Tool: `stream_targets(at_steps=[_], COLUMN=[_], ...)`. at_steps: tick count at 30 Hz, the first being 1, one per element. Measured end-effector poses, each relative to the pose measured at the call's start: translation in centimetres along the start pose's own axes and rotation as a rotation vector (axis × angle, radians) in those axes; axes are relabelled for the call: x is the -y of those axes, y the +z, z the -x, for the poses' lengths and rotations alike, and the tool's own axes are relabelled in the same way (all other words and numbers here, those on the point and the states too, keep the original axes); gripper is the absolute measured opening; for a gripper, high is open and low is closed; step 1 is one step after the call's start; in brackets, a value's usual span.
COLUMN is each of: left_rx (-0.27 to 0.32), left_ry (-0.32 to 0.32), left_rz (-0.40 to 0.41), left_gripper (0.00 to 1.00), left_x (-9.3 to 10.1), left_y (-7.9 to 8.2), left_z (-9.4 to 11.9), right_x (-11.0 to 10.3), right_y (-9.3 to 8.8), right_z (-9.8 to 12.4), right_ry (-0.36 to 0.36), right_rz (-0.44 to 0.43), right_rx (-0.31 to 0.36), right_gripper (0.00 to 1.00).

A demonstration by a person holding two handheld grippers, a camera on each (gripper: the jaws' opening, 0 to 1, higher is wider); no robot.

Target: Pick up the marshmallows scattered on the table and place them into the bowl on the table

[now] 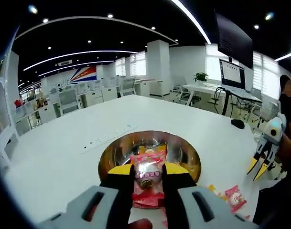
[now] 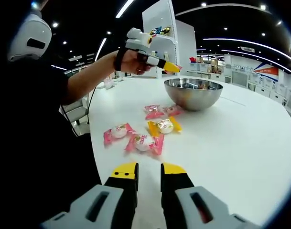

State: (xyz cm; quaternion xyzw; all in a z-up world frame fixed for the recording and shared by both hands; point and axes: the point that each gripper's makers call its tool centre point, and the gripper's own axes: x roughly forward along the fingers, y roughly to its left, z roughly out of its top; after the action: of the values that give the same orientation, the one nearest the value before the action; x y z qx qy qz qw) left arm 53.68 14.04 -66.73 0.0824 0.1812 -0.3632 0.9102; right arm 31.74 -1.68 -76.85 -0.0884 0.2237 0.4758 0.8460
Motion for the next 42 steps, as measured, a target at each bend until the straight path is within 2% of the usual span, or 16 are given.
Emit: stream_targets(at_steps=[12,24,26,27,29,30,36,42], left_rx=[-0.024,-0.034,-0.030,-0.023,-0.015,-0.014,0.005,0.010], left_ry=[-0.011,-0.012,-0.008,-0.005,0.001,0.002,0.012,0.022], left_rz=[-0.014,-0.003,0.003,0.009,0.018,0.023,0.011,-0.004], left_gripper=[0.24,0.24,0.27,0.33,0.54,0.58,0.58,0.56], left_x=[-0.3,0.4,0.4,0.0,-0.1,-0.1,-0.3,-0.8], left_y=[0.7,0.4,0.6,0.8,1.1,1.2,1.7,1.1], left_z=[-2.6,-2.7,-2.7,-2.7,-2.5,-2.3,-1.2,0.5], right_x=[0.3,0.4,0.4,0.4,0.4,0.4,0.1,-0.4], right_y=[-0.1,-0.1,-0.1,-0.1,-0.1,-0.1,-0.1,0.6], right_z=[0.2,0.2,0.2,0.1,0.1,0.0,-0.4,-0.7], right_ry=[-0.001,-0.003,-0.002,-0.001,0.000,0.000,0.007,0.013], right_rz=[-0.002,0.000,0.000,0.000,-0.001,-0.002,0.001,0.016], right_rx=[0.003,0.000,0.000,0.000,0.001,0.001,-0.001,-0.001], right_gripper=[0.19,0.19,0.19,0.19,0.19,0.19,0.19,0.19])
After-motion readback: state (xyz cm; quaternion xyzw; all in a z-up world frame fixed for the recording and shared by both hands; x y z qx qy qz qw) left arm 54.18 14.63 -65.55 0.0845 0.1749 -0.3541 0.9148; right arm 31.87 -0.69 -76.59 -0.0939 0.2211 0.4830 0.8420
